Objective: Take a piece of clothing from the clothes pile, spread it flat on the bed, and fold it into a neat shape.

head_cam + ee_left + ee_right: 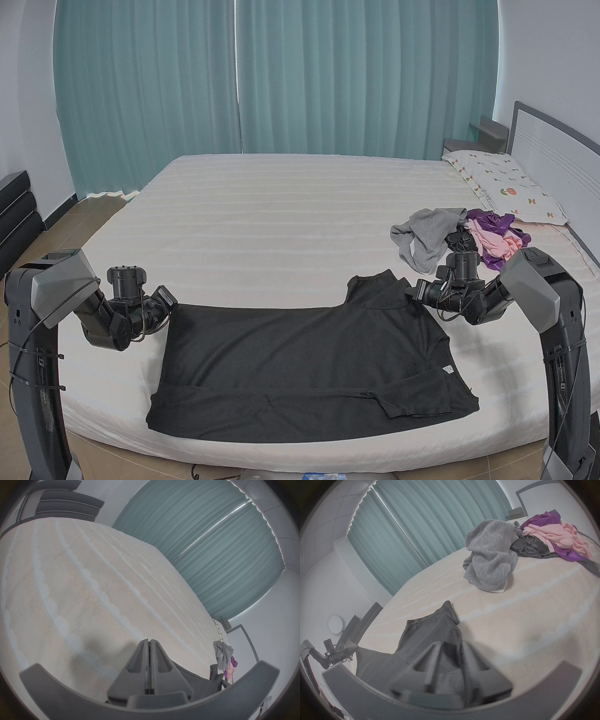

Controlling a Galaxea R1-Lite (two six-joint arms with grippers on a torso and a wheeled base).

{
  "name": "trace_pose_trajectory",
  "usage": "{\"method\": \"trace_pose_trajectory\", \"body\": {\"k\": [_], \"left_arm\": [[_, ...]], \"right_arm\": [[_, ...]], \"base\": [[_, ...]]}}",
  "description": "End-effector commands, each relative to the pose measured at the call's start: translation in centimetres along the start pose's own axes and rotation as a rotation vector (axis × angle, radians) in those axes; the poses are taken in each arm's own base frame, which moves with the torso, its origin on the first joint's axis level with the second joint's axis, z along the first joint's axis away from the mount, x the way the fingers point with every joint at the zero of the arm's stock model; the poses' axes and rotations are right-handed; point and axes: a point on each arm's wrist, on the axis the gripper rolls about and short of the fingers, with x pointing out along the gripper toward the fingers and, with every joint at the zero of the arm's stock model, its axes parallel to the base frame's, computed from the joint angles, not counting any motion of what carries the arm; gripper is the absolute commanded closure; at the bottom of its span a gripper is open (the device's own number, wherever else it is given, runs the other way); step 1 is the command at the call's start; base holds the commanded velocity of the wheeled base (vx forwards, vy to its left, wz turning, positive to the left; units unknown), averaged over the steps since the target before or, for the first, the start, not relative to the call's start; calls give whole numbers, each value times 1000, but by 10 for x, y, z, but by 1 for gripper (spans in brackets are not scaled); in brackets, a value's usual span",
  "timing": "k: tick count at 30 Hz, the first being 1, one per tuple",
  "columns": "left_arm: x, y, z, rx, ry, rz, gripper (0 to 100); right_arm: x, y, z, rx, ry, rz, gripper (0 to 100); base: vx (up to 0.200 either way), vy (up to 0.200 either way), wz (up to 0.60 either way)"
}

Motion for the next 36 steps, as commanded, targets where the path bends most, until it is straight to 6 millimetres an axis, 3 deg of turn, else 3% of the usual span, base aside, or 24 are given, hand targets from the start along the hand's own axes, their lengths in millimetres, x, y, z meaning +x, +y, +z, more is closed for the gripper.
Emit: {"method": "trace_pose_trajectory", "body": {"k": [1,19,36], "left_arm": [[0,0,0,1,1,1,100],[-9,-11,11,12,-62,-48,100],[-10,-10,14,12,-105,-45,100]], "right_arm": [[-3,-4,2,7,-3,-6,100],[-47,6,28,78,-94,48,100],[-56,0,30,101,-115,25,100]], "base": [[0,0,0],[0,0,0],[0,0,0]]}}
